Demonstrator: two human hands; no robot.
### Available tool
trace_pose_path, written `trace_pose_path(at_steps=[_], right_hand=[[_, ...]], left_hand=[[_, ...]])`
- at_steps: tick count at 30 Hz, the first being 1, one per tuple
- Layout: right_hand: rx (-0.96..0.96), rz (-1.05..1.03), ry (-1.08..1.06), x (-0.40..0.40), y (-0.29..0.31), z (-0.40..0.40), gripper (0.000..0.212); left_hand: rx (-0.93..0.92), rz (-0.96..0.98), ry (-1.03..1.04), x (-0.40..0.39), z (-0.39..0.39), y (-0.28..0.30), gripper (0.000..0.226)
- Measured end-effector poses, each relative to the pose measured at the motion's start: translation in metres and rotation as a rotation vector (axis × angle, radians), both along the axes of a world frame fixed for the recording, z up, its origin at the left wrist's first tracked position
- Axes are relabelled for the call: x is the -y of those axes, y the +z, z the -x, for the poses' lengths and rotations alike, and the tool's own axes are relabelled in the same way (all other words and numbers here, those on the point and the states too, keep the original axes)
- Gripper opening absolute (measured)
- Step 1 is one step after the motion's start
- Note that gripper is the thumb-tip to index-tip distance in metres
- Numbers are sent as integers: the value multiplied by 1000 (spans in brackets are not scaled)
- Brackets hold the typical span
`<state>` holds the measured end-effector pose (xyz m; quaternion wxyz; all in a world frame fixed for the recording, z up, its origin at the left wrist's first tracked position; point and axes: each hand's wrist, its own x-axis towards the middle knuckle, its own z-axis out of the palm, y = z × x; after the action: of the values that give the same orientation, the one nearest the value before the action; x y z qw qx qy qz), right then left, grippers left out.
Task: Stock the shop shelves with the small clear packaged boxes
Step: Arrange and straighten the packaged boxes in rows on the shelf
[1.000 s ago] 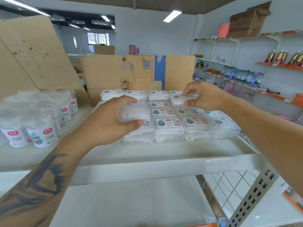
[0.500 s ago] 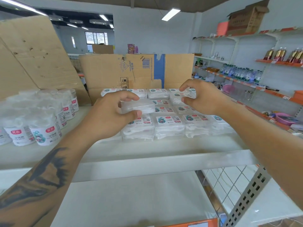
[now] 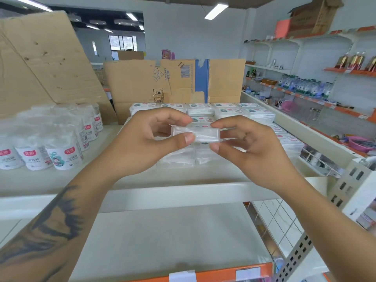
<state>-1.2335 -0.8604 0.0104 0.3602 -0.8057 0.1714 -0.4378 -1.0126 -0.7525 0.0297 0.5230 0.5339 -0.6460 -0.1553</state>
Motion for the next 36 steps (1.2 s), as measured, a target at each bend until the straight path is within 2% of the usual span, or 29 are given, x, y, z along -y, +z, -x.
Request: trace_pose_path(at_steps=[6,11,15,20,24,29,34,36], right_hand=[[192,-127,77,-19,0,5,27],[257,-249,65,-33,3,0,39],[260,-253,70,-37,0,-3,51],[349,-392,91,-44,4,-8,47],[473,-566,130,-42,16,-10,27],[451,-545,113,-42,23,-12,18],[343,-478,135,-34,23,-4,16],[278,-477,182,-33,23,1,19]], left_hand=[[-156,54,-130,-18,5,-5,36],[-340,40,-87,-18,14,-3,37],[-479,7,-68,-18,21,-4,40],[-639,-44,-81,-19,33,-2,46],[-535,-116,-104,-18,32,-4,37],[-352,-219,-165,-23,39,-4,43],[-350,-100,-217,-26,29,-4,71],[-271,-74,-237,-29,24,-3,78]])
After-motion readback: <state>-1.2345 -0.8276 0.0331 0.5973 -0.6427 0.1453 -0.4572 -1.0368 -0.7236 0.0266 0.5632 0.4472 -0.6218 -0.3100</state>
